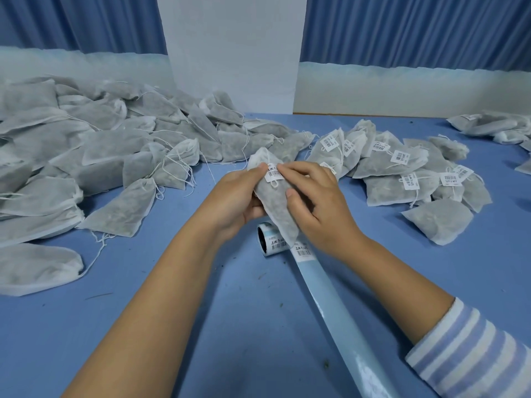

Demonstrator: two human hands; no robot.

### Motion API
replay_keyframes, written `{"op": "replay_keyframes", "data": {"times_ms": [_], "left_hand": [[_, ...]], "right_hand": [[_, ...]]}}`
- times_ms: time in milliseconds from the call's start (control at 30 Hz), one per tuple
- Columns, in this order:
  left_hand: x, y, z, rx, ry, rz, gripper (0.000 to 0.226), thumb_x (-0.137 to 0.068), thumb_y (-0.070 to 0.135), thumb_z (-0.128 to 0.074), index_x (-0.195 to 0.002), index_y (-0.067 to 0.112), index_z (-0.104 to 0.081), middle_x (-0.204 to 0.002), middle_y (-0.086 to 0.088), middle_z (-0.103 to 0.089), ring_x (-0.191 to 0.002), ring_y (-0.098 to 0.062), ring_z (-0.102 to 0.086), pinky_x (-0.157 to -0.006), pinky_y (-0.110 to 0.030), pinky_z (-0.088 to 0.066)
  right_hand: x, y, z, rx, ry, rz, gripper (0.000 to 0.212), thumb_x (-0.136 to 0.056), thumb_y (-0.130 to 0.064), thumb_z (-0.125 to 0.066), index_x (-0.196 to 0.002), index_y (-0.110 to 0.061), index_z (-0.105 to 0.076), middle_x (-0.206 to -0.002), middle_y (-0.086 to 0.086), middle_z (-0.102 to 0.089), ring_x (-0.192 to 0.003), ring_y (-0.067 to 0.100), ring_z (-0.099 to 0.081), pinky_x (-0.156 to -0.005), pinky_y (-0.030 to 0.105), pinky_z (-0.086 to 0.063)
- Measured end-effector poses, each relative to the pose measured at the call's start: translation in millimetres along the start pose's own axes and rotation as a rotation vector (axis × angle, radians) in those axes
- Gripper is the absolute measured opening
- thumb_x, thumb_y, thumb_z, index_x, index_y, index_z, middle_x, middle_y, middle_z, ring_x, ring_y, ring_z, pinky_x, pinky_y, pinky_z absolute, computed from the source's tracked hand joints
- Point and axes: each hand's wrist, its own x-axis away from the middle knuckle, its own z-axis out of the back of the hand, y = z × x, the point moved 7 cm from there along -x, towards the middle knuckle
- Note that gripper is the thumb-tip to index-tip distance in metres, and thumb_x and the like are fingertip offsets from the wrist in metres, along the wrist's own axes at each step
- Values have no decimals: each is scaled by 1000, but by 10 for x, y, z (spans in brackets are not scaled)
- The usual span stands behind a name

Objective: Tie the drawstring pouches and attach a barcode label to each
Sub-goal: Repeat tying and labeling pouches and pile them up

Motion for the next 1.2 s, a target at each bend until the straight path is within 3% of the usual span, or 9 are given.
{"op": "replay_keyframes", "data": {"times_ms": [167,367,667,867,1067,1133,1200], "left_hand": [[-4,21,3,-7,-29,-17,20,-100,11,-51,-104,3,-69,-92,-9,-75,-85,-19,-72,-70,-29,-59],[14,37,-17,-27,-77,-49,22,-101,5,-45,-106,3,-67,-90,-7,-76,-83,-15,-73,-73,-27,-60],[3,55,19,-38,-55,-44,21,-99,12,-52,-95,8,-72,-86,-6,-75,-81,-16,-72,-70,-29,-60],[-12,28,57,-127,-2,-84,21,-100,9,-51,-95,11,-71,-81,-1,-75,-75,-11,-72,-64,-22,-57],[-72,24,96,117,37,-63,19,-100,11,-52,-102,6,-69,-91,-4,-77,-85,-15,-73,-68,-26,-58],[-85,32,103,232,27,-67,21,-102,14,-49,-103,5,-68,-93,-6,-77,-87,-15,-74,-68,-26,-59],[-95,25,101,282,13,-61,24,-103,19,-48,-107,5,-67,-100,-8,-77,-93,-17,-74,-70,-27,-59]], "right_hand": [[6,-3,12,40,35,12,39,-93,-11,-51,-131,-8,-60,-128,3,-57,-116,23,-51,-104,26,-33],[19,0,27,47,60,18,39,-95,-19,-47,-130,-9,-62,-130,3,-56,-116,22,-49,-105,21,-30],[27,-10,-17,83,4,32,39,-98,-23,-46,-133,-13,-59,-135,6,-52,-123,26,-45,-108,34,-31],[38,-38,-35,117,-35,29,40,-98,-28,-45,-134,-16,-59,-139,10,-48,-126,28,-40,-109,32,-25],[-9,161,-36,-397,-98,-327,40,-94,-14,-62,-132,-26,-59,-135,-6,-53,-130,4,-43,-111,22,-32],[-25,202,-47,-550,-127,-378,42,-92,-10,-65,-131,-24,-60,-133,-12,-58,-124,-1,-51,-103,22,-42],[-38,261,-64,-646,-121,-429,41,-91,-7,-65,-129,-24,-63,-130,-11,-62,-108,0,-61,-83,20,-51]]}}
